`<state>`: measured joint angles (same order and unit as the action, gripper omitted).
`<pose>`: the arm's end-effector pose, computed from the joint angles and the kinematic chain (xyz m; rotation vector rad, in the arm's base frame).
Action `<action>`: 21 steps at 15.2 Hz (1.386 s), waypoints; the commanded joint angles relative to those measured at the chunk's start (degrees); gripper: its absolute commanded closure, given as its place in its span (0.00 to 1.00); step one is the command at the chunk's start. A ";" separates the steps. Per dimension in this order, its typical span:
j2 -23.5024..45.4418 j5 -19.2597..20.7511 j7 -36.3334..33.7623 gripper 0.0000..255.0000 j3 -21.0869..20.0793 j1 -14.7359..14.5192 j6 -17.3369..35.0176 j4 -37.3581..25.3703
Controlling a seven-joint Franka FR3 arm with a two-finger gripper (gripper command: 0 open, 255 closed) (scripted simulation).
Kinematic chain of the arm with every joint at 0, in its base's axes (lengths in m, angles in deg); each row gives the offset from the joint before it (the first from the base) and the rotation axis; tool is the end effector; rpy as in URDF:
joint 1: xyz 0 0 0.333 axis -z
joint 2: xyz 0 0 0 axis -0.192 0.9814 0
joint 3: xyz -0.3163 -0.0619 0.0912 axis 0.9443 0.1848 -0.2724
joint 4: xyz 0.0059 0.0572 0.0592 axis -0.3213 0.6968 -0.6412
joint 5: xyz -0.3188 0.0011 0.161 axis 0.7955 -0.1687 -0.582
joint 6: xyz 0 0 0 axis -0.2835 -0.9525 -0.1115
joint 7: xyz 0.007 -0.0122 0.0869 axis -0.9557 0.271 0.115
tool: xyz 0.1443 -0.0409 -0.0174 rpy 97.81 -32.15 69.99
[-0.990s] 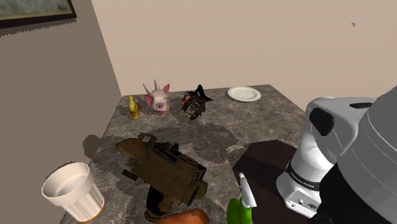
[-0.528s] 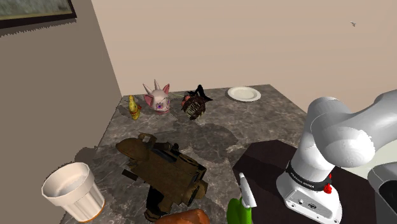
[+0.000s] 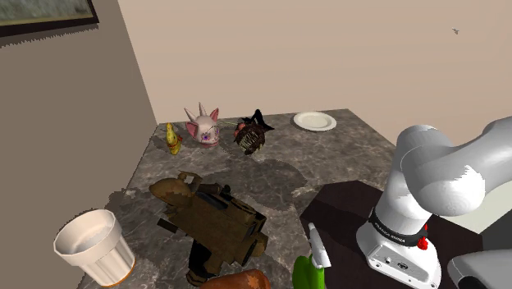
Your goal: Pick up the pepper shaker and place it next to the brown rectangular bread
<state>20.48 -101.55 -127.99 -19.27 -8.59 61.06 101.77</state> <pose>-0.0976 0.3844 0.4344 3.0416 -0.0549 0.0252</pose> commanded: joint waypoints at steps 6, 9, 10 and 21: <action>-0.33 -2.78 0.74 1.00 -3.80 0.20 4.46 3.77; -0.36 -4.03 1.05 1.00 -5.55 0.38 6.34 5.19; -0.35 -4.46 1.15 1.00 -6.16 0.46 6.96 5.64; 0.18 -9.54 2.46 1.00 -13.74 2.22 13.98 9.73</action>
<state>20.57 -110.53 -125.68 -32.14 -6.66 74.27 111.16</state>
